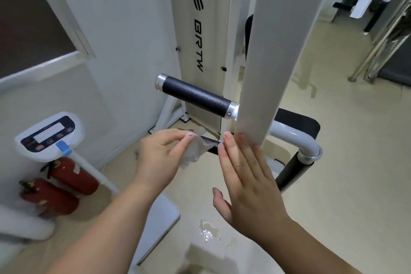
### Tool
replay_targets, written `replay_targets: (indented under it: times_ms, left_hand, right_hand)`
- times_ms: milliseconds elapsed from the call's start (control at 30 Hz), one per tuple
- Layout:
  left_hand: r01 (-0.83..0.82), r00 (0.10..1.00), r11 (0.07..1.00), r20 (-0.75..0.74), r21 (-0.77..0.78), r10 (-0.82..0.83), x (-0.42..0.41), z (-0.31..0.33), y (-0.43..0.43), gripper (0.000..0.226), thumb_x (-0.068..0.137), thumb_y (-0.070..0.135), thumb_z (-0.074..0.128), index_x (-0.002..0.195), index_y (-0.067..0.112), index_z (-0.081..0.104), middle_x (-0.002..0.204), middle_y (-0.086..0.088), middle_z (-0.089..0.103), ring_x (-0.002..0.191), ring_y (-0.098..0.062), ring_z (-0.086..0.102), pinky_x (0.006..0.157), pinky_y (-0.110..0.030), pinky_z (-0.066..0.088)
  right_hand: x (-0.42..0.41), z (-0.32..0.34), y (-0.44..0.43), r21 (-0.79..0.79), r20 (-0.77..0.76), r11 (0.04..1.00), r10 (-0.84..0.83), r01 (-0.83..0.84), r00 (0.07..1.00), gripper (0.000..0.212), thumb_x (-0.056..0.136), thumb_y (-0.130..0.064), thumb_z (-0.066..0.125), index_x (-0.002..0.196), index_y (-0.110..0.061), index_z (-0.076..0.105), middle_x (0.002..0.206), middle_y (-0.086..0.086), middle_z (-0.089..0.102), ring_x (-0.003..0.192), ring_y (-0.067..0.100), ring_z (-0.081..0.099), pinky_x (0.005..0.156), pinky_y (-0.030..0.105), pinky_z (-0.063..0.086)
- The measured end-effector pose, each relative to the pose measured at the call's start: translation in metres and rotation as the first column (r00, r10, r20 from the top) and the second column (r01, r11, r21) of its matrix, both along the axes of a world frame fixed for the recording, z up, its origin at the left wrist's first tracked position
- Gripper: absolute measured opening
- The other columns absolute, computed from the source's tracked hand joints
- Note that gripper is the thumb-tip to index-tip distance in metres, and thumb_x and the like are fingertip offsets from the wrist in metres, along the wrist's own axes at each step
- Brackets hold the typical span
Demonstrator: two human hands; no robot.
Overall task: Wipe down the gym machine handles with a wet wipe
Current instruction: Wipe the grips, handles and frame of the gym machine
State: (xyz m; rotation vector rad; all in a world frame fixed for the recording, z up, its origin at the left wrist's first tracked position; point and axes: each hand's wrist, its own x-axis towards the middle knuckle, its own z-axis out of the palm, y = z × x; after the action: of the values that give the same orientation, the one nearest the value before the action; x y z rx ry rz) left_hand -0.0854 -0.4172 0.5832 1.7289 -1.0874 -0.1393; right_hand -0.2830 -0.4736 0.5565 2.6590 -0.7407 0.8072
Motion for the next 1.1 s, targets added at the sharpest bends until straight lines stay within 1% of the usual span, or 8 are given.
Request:
replay_targets:
  times_ms: [133, 267, 333, 433, 500, 567, 833, 1100]
  left_hand:
    - [-0.272, 0.946, 0.942, -0.234, -0.199, 0.224, -0.002, 0.026, 0.020, 0.024, 0.094, 0.017, 0.072, 0.090, 0.041, 0.076, 0.089, 0.031, 0.076, 0.092, 0.007, 0.072, 0.081, -0.010, 0.052]
    - [-0.327, 0.945, 0.865, -0.139, -0.381, 0.296, 0.000, 0.063, 0.021, 0.011, 0.097, 0.024, 0.067, 0.102, 0.028, 0.076, 0.097, 0.032, 0.074, 0.098, 0.004, 0.071, 0.086, -0.013, 0.051]
    - [-0.289, 0.940, 0.858, 0.046, -0.424, 0.339, -0.001, 0.079, 0.014, 0.016, 0.099, 0.026, 0.063, 0.110, 0.022, 0.075, 0.106, 0.029, 0.072, 0.102, 0.002, 0.070, 0.091, -0.016, 0.050]
    - [-0.067, 0.866, 0.969, 0.469, -0.236, 0.175, -0.002, 0.091, -0.007, 0.020, 0.101, 0.017, 0.059, 0.111, 0.012, 0.076, 0.110, 0.008, 0.075, 0.106, -0.015, 0.070, 0.105, -0.025, 0.045]
    - [-0.007, 0.799, 0.999, 0.601, -0.034, 0.026, -0.003, 0.087, -0.020, 0.020, 0.099, 0.009, 0.059, 0.107, 0.005, 0.077, 0.110, -0.007, 0.077, 0.108, -0.030, 0.072, 0.112, -0.045, 0.041]
    - [0.011, 0.775, 1.000, 0.632, 0.019, -0.021, -0.007, 0.079, -0.023, 0.021, 0.097, 0.006, 0.060, 0.109, 0.001, 0.077, 0.115, -0.013, 0.076, 0.114, -0.034, 0.070, 0.113, -0.058, 0.039]
    - [0.203, 0.624, 0.979, 0.774, -0.032, -0.104, -0.007, 0.065, -0.031, 0.022, 0.096, 0.005, 0.064, 0.113, -0.003, 0.075, 0.120, -0.016, 0.074, 0.112, -0.035, 0.071, 0.103, -0.055, 0.049]
    - [0.007, 0.702, 0.988, 0.704, -0.155, 0.106, 0.020, 0.070, -0.037, 0.021, 0.097, 0.010, 0.061, 0.106, 0.003, 0.078, 0.111, -0.014, 0.076, 0.107, -0.032, 0.073, 0.108, -0.055, 0.046]
  right_hand:
    - [-0.003, 0.012, 0.000, -0.014, 0.147, 1.000, 0.003, -0.001, 0.989, 0.096, 0.080, -0.041, 0.068, 0.156, -0.004, 0.023, 0.169, 0.015, 0.011, 0.159, 0.034, 0.001, 0.128, 0.053, 0.006]
    - [-0.003, 0.028, -0.006, -0.015, 0.258, 1.000, 0.030, -0.027, 0.966, 0.094, 0.080, -0.040, 0.066, 0.155, -0.001, 0.026, 0.168, 0.019, 0.009, 0.159, 0.036, 0.001, 0.128, 0.055, 0.004]
    - [-0.004, 0.029, -0.007, -0.020, 0.247, 0.999, 0.043, -0.040, 0.968, 0.095, 0.079, -0.040, 0.067, 0.155, -0.001, 0.025, 0.167, 0.021, 0.010, 0.159, 0.036, 0.000, 0.128, 0.054, 0.006]
    - [-0.005, 0.028, -0.006, -0.027, 0.242, 0.998, 0.062, -0.057, 0.968, 0.098, 0.077, -0.039, 0.070, 0.154, 0.000, 0.024, 0.167, 0.019, 0.010, 0.159, 0.036, 0.000, 0.128, 0.053, 0.010]
    - [-0.006, 0.029, -0.006, -0.017, 0.233, 0.998, 0.057, -0.054, 0.971, 0.099, 0.077, -0.039, 0.070, 0.155, 0.000, 0.022, 0.168, 0.017, 0.007, 0.159, 0.037, 0.002, 0.128, 0.054, 0.009]
    - [-0.007, 0.030, -0.008, -0.011, 0.218, 0.999, 0.044, -0.043, 0.975, 0.099, 0.078, -0.040, 0.068, 0.156, 0.000, 0.022, 0.170, 0.016, 0.002, 0.159, 0.036, 0.002, 0.128, 0.055, 0.006]
    - [-0.006, 0.031, -0.013, -0.030, 0.161, 0.999, -0.024, 0.029, 0.987, 0.100, 0.079, -0.044, 0.067, 0.157, -0.001, 0.022, 0.169, 0.016, 0.007, 0.159, 0.034, -0.002, 0.127, 0.056, 0.001]
    - [-0.006, 0.034, -0.010, -0.009, 0.181, 0.999, -0.037, 0.039, 0.983, 0.099, 0.074, -0.041, 0.073, 0.153, 0.002, 0.032, 0.166, 0.022, 0.018, 0.159, 0.035, 0.002, 0.127, 0.057, 0.009]
